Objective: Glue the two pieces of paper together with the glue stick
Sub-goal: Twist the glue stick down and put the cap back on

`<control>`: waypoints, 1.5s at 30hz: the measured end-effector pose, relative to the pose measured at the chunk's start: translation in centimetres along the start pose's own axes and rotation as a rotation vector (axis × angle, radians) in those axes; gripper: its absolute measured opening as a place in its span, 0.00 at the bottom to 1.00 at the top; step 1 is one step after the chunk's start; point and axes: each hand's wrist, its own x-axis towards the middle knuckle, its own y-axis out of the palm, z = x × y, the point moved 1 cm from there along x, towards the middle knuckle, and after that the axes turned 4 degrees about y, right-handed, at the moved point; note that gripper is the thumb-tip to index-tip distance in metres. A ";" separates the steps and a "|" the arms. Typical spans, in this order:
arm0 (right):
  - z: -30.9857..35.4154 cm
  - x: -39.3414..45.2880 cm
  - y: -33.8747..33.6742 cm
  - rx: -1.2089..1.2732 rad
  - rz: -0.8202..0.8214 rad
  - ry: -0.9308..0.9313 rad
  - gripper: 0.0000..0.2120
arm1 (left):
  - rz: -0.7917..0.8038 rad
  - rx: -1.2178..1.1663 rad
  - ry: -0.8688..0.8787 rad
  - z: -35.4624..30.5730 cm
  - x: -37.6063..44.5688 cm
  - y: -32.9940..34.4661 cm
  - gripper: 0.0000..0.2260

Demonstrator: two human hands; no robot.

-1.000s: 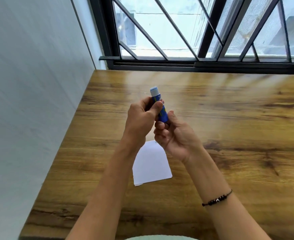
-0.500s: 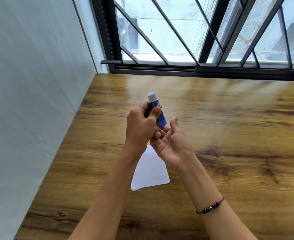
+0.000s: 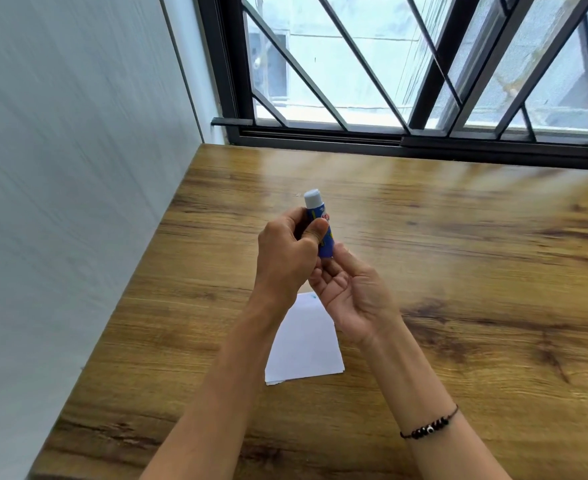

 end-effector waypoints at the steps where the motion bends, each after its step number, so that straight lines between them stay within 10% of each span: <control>1: 0.0 0.0 0.0 0.011 0.001 0.023 0.13 | 0.001 0.005 0.000 -0.1 0.0 0.0 0.05; 45: -0.4 -0.8 0.4 0.095 -0.015 0.053 0.09 | -0.019 0.012 0.004 -0.5 -0.3 -0.5 0.05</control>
